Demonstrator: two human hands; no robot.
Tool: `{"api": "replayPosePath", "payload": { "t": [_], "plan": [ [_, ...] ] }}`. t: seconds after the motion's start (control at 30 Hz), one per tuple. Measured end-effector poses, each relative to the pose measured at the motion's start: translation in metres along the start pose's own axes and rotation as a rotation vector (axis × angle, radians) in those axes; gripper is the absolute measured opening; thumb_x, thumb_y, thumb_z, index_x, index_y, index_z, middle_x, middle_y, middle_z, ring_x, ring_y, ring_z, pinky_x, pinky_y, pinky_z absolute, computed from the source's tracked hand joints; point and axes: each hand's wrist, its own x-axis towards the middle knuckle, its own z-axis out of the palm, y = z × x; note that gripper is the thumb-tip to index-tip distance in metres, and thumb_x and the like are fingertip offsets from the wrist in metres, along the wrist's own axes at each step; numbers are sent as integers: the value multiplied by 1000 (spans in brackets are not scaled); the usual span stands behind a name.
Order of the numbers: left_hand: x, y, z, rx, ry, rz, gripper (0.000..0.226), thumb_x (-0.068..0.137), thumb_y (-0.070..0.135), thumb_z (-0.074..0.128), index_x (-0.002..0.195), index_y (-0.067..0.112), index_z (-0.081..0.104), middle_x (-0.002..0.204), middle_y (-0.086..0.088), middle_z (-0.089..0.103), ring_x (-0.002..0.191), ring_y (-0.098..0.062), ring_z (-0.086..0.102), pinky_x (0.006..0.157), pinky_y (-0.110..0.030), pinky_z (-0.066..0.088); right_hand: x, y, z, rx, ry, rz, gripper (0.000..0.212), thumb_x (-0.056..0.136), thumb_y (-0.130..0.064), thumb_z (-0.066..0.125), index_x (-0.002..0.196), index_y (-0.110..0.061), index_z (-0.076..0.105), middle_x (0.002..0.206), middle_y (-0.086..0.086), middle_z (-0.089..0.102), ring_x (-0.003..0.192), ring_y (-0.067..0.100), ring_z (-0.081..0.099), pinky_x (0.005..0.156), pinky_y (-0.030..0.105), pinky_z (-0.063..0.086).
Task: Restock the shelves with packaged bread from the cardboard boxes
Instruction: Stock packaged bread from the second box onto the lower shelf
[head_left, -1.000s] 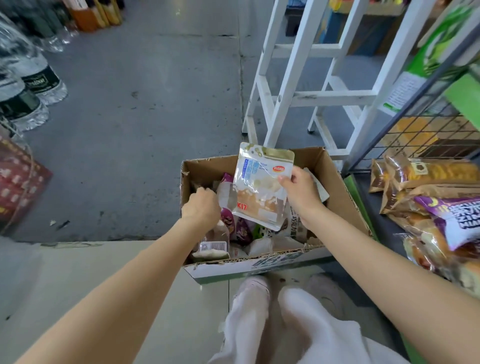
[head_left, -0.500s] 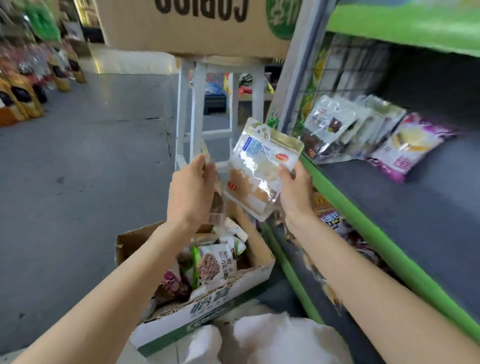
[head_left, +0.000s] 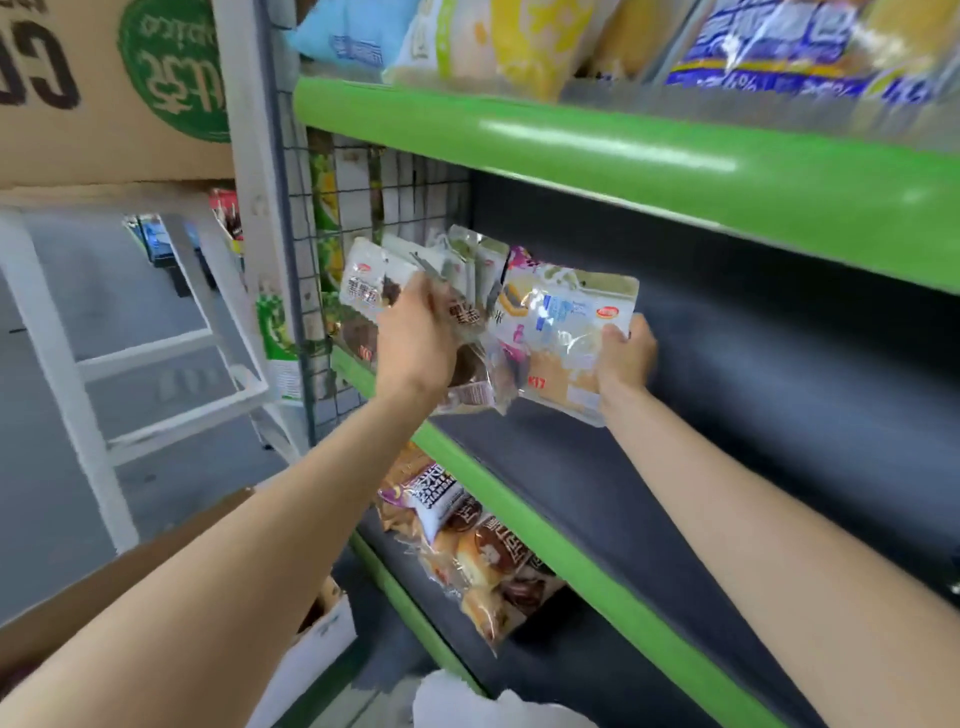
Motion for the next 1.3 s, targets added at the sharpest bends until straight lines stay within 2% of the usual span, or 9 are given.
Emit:
{"api": "replayPosePath", "payload": {
  "t": [0.2, 0.37, 0.5, 0.7, 0.83, 0.93, 1.0, 1.13, 1.3],
  "plan": [
    [36, -12, 49, -179, -193, -26, 24, 100, 23, 40, 95, 3, 53, 93, -18, 61, 84, -33, 56, 74, -40, 47, 54, 24, 13, 22, 40, 43, 16, 87, -8, 43, 88, -11, 58, 90, 9, 63, 90, 37, 63, 80, 54, 54],
    [46, -34, 61, -299, -198, -42, 32, 95, 37, 40, 103, 9, 53, 104, -20, 64, 96, -38, 59, 88, -55, 48, 76, 39, 22, -93, 109, -31, 17, 86, -6, 45, 74, -14, 54, 83, 9, 58, 80, 26, 52, 72, 37, 45],
    [44, -41, 60, -355, -264, -62, 22, 89, 41, 41, 102, 28, 53, 110, -10, 66, 103, -30, 62, 93, -53, 49, 74, 63, 15, -388, 100, 48, 25, 90, -12, 48, 112, -14, 60, 122, 17, 51, 119, 33, 41, 95, 39, 37],
    [34, -37, 55, -494, -292, -132, 17, 103, 19, 33, 107, 15, 49, 92, 1, 64, 86, -15, 63, 69, -27, 57, 50, 49, -2, -378, 136, -231, 57, 83, -16, 64, 133, -11, 38, 134, 17, 35, 123, 33, 31, 101, 34, 24],
    [31, -28, 54, -547, -295, -206, 20, 103, 23, 33, 95, 16, 50, 83, -3, 63, 71, -16, 61, 49, -24, 51, 12, 21, -10, 72, -517, -138, 31, 89, -33, 61, 116, -21, 52, 116, -4, 58, 109, 13, 53, 87, 24, 46],
    [28, -14, 56, -601, -361, -245, 20, 103, 24, 35, 94, 16, 50, 85, -8, 62, 71, -21, 60, 53, -26, 54, 1, 18, -12, 167, -899, 31, 39, 77, -39, 72, 113, -32, 59, 117, -12, 65, 113, 9, 59, 98, 32, 46],
    [28, -7, 60, -653, -362, -264, 18, 101, 23, 39, 87, 17, 48, 85, -8, 62, 72, -20, 64, 64, -35, 58, 2, 19, -11, 198, -824, -9, 38, 77, -20, 75, 114, -20, 62, 113, -4, 69, 106, 15, 64, 96, 38, 51],
    [29, -8, 76, -415, -298, -216, 24, 97, 15, 49, 120, 14, 43, 112, 0, 54, 84, -6, 59, 63, -9, 48, 5, 25, -4, 163, -361, -116, 31, 76, -12, 76, 105, -17, 66, 103, -1, 71, 98, 18, 66, 88, 35, 54],
    [24, -27, 105, -152, -521, -188, 50, 96, 11, 47, 142, 22, 33, 136, -5, 47, 119, -25, 51, 98, -36, 43, 21, 51, 14, -46, -50, -102, 38, 79, -19, 71, 115, -17, 61, 116, 1, 68, 110, 23, 60, 94, 32, 48]
  ]
}}
